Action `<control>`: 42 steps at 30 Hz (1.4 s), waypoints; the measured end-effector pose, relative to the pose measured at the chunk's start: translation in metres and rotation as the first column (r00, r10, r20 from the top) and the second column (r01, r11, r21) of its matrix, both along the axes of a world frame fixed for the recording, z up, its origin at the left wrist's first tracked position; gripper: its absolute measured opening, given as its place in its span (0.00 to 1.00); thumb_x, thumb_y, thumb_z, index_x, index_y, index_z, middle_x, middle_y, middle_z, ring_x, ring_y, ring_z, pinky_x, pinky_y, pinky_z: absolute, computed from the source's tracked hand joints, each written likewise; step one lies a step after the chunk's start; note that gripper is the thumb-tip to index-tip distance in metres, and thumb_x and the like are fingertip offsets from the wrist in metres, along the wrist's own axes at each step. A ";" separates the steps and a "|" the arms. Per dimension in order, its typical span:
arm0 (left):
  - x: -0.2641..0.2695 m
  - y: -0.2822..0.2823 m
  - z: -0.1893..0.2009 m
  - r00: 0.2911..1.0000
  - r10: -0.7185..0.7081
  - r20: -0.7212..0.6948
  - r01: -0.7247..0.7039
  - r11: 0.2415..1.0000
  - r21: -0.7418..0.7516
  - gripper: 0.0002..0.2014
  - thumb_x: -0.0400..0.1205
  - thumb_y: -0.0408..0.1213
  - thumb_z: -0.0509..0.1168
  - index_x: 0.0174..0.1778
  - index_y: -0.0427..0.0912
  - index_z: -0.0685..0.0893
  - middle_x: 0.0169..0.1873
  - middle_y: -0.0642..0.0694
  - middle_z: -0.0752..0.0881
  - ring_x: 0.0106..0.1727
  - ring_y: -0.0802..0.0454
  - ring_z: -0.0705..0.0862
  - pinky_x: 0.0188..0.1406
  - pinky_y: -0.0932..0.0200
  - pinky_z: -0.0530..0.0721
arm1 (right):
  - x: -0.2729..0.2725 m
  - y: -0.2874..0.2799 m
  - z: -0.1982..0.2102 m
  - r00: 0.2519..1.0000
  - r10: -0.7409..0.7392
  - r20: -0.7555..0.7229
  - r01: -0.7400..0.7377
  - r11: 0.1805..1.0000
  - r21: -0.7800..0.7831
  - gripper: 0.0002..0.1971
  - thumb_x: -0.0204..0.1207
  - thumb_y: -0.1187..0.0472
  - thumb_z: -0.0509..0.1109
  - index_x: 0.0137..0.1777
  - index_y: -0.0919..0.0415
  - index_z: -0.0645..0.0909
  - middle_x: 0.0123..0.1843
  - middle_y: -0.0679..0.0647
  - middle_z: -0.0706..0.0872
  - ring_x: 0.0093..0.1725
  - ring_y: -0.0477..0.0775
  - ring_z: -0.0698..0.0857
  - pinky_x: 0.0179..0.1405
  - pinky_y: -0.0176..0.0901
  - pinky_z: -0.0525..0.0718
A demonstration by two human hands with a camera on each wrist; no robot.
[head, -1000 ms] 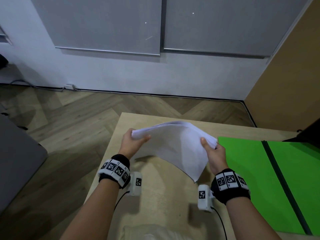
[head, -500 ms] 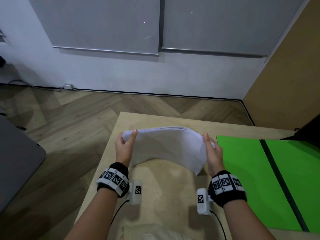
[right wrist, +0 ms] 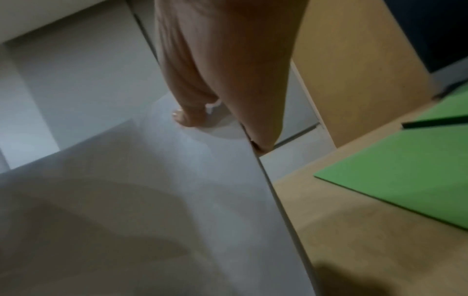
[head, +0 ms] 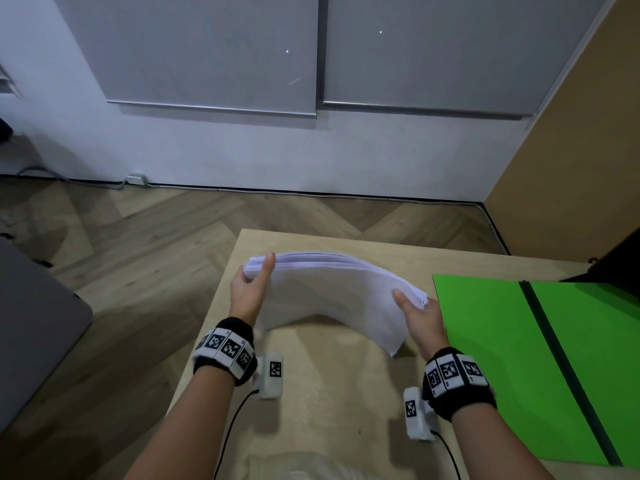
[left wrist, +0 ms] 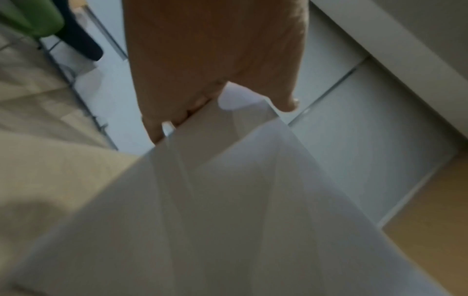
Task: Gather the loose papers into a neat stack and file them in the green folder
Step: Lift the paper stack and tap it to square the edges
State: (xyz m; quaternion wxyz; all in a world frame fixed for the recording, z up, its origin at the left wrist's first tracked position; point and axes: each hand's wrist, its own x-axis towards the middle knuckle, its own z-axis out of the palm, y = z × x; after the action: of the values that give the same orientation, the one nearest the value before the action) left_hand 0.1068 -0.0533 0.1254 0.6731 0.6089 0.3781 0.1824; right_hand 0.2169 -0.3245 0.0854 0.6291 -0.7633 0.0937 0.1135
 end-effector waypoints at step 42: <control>0.024 -0.037 0.072 0.939 -0.168 0.301 0.142 0.984 0.105 0.20 0.80 0.52 0.66 0.45 0.36 0.88 0.39 0.45 0.90 0.40 0.52 0.88 0.39 0.58 0.86 | -0.009 0.038 0.117 0.908 0.224 0.354 -0.310 0.928 0.208 0.27 0.72 0.35 0.66 0.49 0.61 0.88 0.38 0.47 0.88 0.37 0.41 0.83 0.36 0.32 0.79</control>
State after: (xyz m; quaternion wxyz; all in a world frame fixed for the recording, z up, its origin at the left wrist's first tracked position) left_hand 0.1312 -0.0907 0.1978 0.7106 0.6279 0.2115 0.2370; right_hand 0.2075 -0.2860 0.2027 0.7086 -0.6880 -0.1328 0.0833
